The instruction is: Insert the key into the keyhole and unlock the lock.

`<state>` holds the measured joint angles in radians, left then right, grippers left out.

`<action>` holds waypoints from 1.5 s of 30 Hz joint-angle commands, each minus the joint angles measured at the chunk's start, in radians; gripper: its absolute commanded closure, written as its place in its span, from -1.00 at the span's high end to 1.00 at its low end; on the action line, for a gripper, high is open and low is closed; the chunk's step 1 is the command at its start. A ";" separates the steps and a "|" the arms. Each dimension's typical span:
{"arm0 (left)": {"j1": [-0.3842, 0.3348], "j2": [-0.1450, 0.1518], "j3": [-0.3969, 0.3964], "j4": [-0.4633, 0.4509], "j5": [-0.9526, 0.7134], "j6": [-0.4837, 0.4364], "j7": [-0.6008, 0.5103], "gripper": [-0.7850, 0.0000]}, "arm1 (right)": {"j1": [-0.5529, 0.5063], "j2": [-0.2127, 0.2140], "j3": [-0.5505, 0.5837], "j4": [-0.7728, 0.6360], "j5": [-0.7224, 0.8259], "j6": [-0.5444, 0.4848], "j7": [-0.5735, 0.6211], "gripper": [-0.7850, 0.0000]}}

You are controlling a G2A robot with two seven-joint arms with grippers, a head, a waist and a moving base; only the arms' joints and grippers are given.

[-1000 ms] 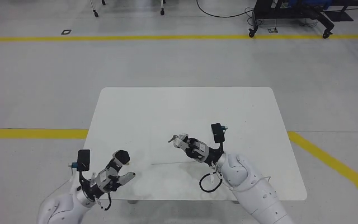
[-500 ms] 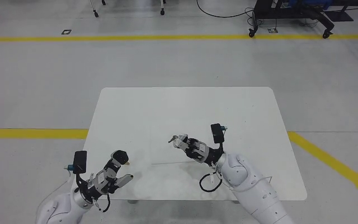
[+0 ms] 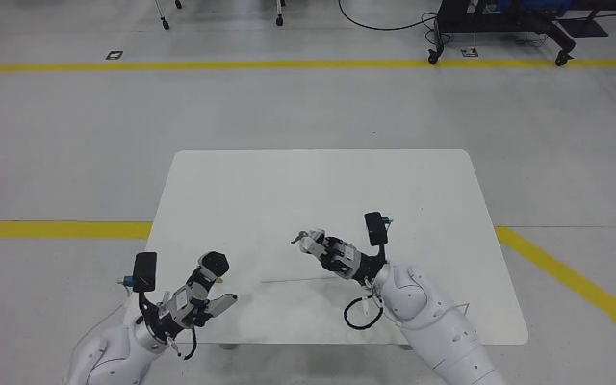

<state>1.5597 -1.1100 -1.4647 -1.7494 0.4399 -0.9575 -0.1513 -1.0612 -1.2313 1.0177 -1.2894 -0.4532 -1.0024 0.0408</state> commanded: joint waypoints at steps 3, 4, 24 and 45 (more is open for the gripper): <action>-0.161 -0.008 0.142 0.016 -0.125 0.094 -0.137 1.00 | -0.080 0.029 0.116 -0.055 0.018 -0.010 -0.035 -1.00; -0.207 -0.011 0.173 0.033 -0.149 0.122 -0.168 1.00 | -0.112 0.040 0.153 -0.079 0.024 -0.010 -0.044 -1.00; -0.394 -0.040 0.371 0.207 -0.248 0.136 -0.303 1.00 | -0.311 0.095 0.310 -0.272 0.092 0.044 -0.010 -1.00; -0.606 -0.088 0.544 0.387 -0.392 -0.055 -0.353 -0.22 | -0.221 0.093 0.198 -0.277 0.217 0.064 0.206 -1.00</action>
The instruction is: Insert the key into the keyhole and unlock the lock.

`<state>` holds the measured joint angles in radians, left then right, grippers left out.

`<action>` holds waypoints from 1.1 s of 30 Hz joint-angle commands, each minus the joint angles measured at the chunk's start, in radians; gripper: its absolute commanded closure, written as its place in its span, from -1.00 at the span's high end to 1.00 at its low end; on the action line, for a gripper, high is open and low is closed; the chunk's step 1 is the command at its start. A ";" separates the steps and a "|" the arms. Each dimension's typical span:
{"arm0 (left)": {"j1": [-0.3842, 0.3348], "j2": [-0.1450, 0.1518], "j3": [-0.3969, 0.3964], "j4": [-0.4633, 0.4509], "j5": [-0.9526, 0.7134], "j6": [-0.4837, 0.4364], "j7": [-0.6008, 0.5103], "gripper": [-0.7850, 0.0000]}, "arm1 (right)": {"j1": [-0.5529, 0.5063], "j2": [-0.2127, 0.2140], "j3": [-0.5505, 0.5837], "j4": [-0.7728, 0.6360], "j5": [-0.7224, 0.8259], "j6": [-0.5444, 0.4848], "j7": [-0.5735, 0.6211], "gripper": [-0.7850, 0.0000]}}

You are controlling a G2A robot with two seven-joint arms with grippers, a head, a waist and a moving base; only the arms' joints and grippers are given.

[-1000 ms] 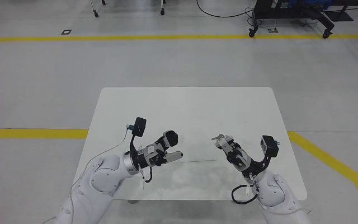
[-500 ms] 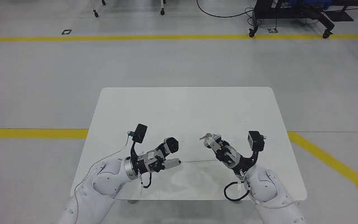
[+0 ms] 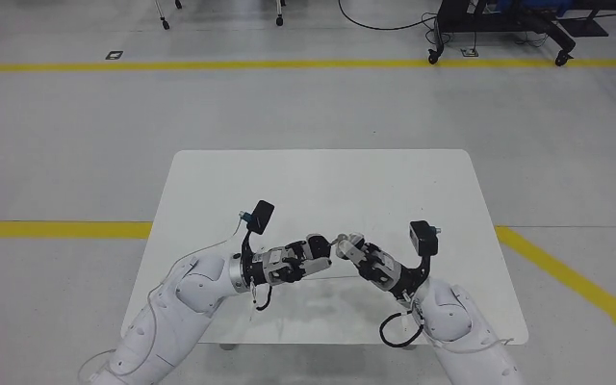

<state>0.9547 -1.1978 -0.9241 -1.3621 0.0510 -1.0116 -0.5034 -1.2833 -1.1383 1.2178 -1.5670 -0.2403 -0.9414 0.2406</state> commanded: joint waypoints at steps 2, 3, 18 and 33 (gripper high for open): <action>-0.005 -0.002 0.011 0.002 -0.004 -0.001 -0.004 -0.29 | 0.004 0.001 -0.004 0.000 0.010 0.009 0.019 -1.00; -0.007 -0.004 0.015 0.005 -0.004 -0.001 -0.003 -0.30 | 0.006 0.001 -0.004 0.000 0.013 0.013 0.026 -1.00; -0.006 -0.007 0.012 0.003 -0.008 -0.001 0.031 -1.00 | -0.011 0.006 0.006 -0.013 0.029 0.030 0.050 -1.00; 0.004 -0.003 -0.015 0.038 0.023 0.011 0.051 -1.00 | -0.032 0.010 0.036 -0.031 0.033 0.042 0.035 0.36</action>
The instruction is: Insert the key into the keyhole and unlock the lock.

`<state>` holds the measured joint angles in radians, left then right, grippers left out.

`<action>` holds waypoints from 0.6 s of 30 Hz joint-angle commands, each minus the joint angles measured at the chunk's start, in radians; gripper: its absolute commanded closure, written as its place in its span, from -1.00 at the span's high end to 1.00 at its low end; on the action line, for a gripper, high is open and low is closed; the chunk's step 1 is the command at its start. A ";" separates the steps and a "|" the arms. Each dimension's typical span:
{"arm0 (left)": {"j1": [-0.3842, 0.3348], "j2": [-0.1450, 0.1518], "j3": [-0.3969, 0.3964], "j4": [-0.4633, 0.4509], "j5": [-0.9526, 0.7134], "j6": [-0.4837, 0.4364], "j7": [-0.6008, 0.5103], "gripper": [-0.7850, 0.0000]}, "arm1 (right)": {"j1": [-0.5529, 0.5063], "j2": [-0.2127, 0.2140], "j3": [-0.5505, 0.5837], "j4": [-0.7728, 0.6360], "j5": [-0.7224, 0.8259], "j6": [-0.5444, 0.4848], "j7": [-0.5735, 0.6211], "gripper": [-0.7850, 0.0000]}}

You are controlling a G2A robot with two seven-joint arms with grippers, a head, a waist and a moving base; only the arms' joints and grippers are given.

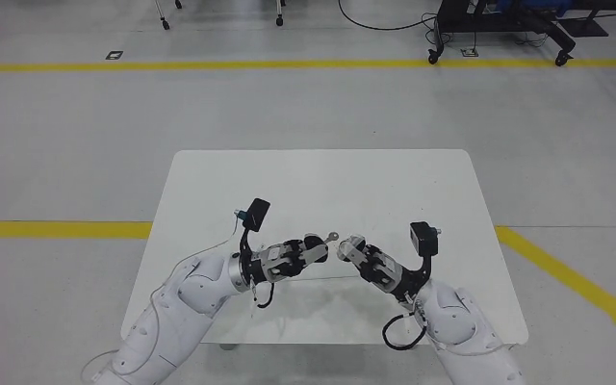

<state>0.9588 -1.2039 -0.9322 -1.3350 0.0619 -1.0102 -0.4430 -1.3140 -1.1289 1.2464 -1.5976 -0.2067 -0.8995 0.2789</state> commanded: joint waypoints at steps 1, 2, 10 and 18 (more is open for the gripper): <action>-0.001 0.006 -0.016 0.014 0.024 0.030 -0.021 -1.00 | -0.005 0.002 0.017 -0.003 -0.004 -0.001 -0.005 0.62; -0.003 0.011 -0.031 0.012 0.050 0.052 -0.033 -1.00 | -0.009 0.004 0.030 -0.006 -0.015 0.002 -0.006 0.61; 0.053 0.046 -0.088 -0.116 0.069 0.153 -0.186 -1.00 | -0.038 0.013 0.091 -0.048 -0.163 0.079 -0.005 0.11; 0.060 0.057 -0.082 -0.162 0.045 0.215 -0.270 -1.00 | -0.031 0.015 0.063 -0.073 -0.215 0.125 0.062 -0.06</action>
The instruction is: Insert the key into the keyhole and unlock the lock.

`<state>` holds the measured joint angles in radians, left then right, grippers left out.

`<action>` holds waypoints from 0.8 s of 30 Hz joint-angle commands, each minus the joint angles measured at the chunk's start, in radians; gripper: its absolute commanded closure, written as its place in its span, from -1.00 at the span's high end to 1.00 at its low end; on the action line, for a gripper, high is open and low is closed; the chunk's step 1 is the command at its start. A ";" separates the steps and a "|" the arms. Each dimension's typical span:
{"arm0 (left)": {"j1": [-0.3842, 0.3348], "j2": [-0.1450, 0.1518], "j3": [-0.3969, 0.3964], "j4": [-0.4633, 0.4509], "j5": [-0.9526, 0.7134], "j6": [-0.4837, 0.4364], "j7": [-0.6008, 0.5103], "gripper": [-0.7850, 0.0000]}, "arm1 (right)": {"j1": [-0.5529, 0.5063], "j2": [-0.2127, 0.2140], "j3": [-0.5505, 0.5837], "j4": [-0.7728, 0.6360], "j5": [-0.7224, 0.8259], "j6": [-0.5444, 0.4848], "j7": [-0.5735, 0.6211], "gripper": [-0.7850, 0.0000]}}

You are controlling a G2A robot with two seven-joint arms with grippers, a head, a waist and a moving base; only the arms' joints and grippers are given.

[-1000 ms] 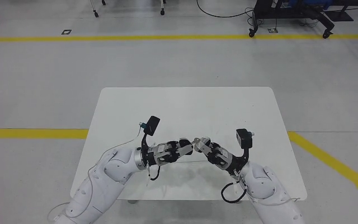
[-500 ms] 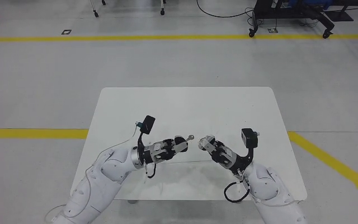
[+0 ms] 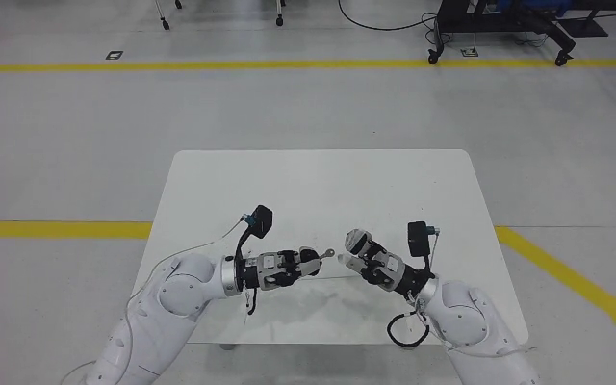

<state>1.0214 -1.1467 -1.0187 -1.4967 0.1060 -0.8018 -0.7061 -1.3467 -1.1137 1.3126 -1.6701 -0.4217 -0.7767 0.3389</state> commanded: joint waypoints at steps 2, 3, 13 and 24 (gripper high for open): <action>-0.007 -0.001 0.012 0.001 -0.001 0.016 -0.013 -1.00 | 0.005 0.000 -0.010 0.000 -0.001 0.001 0.010 -0.09; -0.010 -0.001 0.015 0.003 0.002 0.021 -0.018 -1.00 | 0.006 0.000 -0.012 0.000 0.000 -0.001 0.011 -0.16; -0.044 -0.007 0.041 0.038 -0.020 0.031 -0.018 -1.00 | 0.010 0.004 -0.024 0.005 0.030 -0.015 0.048 -1.00; -0.066 -0.012 0.061 0.062 -0.015 0.048 -0.009 1.00 | 0.020 0.011 -0.025 0.006 0.069 -0.027 0.082 -1.00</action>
<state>0.9556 -1.1585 -0.9587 -1.4357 0.0906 -0.7532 -0.7156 -1.3267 -1.1032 1.2857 -1.6645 -0.3548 -0.8034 0.4221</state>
